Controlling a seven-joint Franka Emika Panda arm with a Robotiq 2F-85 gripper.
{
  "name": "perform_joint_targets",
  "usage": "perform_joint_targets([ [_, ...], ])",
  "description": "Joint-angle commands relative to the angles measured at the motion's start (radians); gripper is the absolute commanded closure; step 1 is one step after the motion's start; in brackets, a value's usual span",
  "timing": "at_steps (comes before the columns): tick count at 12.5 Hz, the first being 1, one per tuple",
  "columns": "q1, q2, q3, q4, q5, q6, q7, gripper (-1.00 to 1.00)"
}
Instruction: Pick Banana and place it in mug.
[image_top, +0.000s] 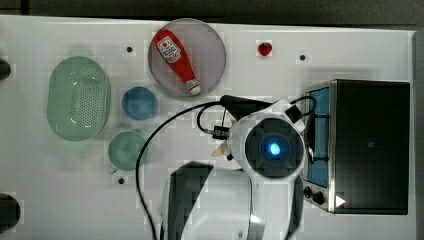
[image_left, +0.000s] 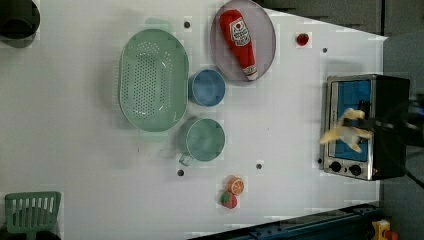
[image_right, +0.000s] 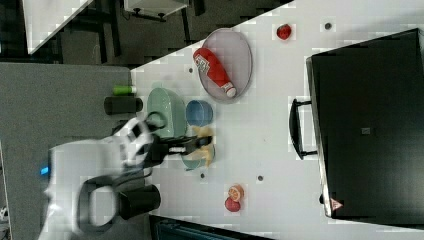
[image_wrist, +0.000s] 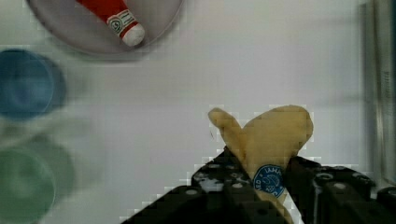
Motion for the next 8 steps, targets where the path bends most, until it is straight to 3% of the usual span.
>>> perform_joint_targets([
  [1, 0.014, -0.048, -0.001, 0.107, 0.004, -0.185, -0.005, 0.38],
  [4, 0.040, -0.044, 0.061, 0.200, 0.008, -0.361, 0.124, 0.38],
  [8, 0.072, -0.016, 0.218, 0.204, 0.073, -0.370, 0.376, 0.38],
])
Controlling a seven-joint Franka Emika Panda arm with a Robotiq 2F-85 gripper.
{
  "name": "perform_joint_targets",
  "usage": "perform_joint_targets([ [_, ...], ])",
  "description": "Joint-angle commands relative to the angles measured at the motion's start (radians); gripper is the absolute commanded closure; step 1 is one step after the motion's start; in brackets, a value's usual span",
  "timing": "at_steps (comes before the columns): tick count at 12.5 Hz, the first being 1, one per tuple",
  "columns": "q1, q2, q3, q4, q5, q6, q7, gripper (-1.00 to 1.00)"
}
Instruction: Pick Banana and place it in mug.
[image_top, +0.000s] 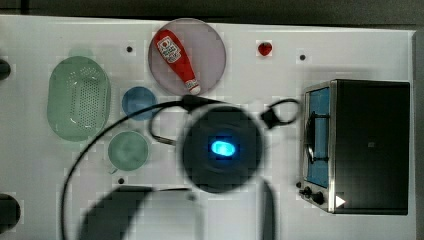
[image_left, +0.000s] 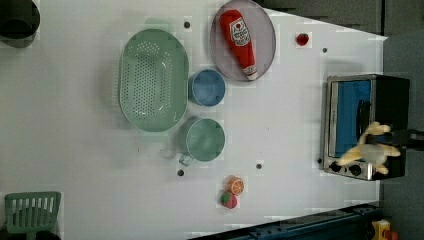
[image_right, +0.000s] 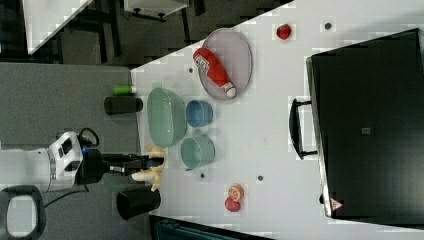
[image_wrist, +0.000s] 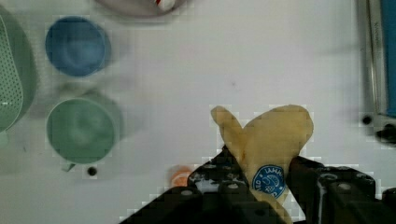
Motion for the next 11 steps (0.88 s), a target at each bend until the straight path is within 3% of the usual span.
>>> perform_joint_targets([
  [1, 0.061, 0.038, 0.130, -0.019, 0.047, 0.001, 0.279, 0.38],
  [6, 0.066, 0.169, 0.316, -0.036, 0.060, 0.178, 0.557, 0.38],
  [11, 0.068, 0.284, 0.392, -0.161, 0.057, 0.454, 0.700, 0.38],
])
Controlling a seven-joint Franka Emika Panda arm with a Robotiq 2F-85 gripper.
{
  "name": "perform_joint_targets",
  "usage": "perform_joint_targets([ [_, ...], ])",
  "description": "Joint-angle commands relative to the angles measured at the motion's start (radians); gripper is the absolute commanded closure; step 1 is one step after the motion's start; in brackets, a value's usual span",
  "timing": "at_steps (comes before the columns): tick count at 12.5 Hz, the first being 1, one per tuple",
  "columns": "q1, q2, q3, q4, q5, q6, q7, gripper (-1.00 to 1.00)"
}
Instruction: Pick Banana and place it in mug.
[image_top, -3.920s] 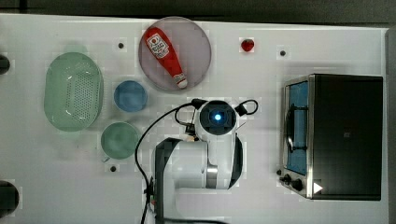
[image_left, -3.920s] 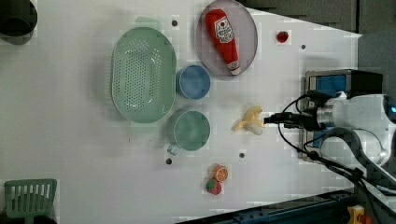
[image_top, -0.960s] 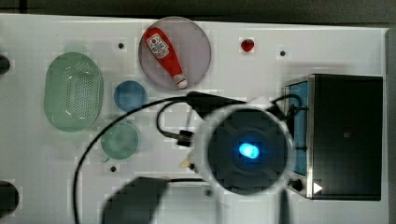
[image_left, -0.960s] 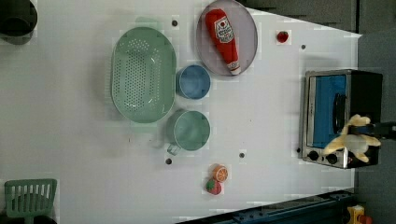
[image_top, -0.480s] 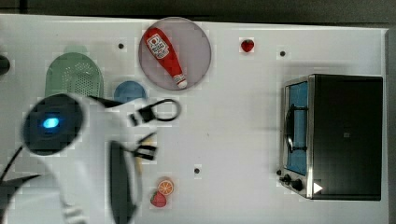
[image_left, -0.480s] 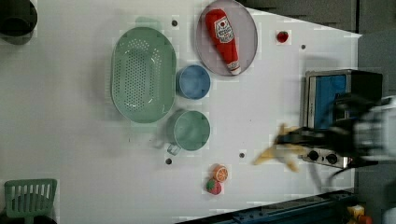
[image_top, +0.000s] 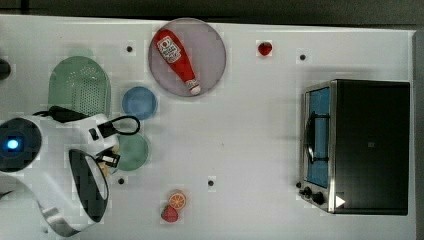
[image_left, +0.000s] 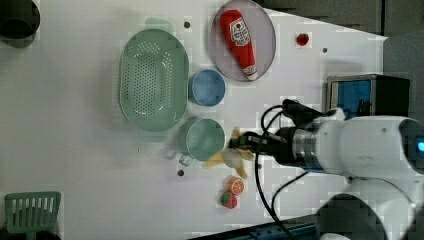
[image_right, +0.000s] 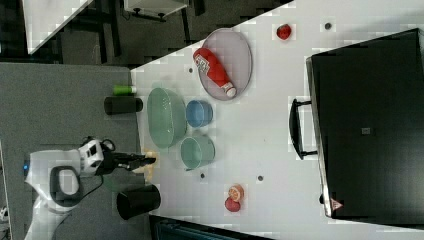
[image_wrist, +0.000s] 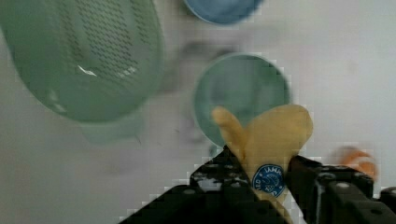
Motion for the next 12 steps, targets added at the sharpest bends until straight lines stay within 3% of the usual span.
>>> perform_joint_targets([
  [1, -0.025, 0.015, -0.001, -0.087, -0.019, 0.089, 0.157, 0.38],
  [7, -0.025, 0.108, -0.002, -0.191, -0.021, 0.299, 0.162, 0.34],
  [12, -0.025, 0.128, 0.000, -0.195, -0.022, 0.362, 0.162, -0.75],
])
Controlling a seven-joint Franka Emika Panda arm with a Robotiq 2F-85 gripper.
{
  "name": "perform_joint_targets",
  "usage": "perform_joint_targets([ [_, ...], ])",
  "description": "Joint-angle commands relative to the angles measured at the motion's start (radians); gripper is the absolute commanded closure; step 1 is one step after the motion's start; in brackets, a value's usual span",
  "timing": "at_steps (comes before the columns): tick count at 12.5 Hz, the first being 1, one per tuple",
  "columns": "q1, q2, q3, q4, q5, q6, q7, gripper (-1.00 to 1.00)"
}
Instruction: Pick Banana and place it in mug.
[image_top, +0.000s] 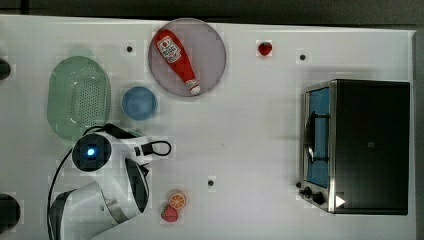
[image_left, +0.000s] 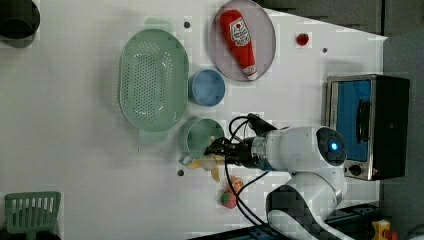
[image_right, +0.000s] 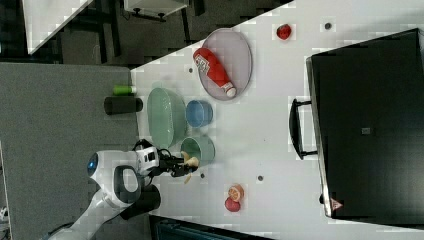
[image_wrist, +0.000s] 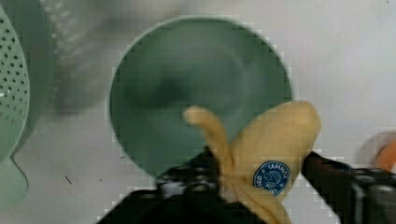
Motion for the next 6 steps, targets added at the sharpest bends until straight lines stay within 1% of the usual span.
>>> perform_joint_targets([
  [1, 0.004, -0.074, -0.008, 0.031, 0.010, 0.020, 0.035, -1.00],
  [4, 0.001, -0.145, -0.011, 0.047, 0.014, 0.008, 0.035, -1.00],
  [6, -0.007, -0.234, -0.044, 0.070, 0.015, -0.052, 0.035, -1.00],
])
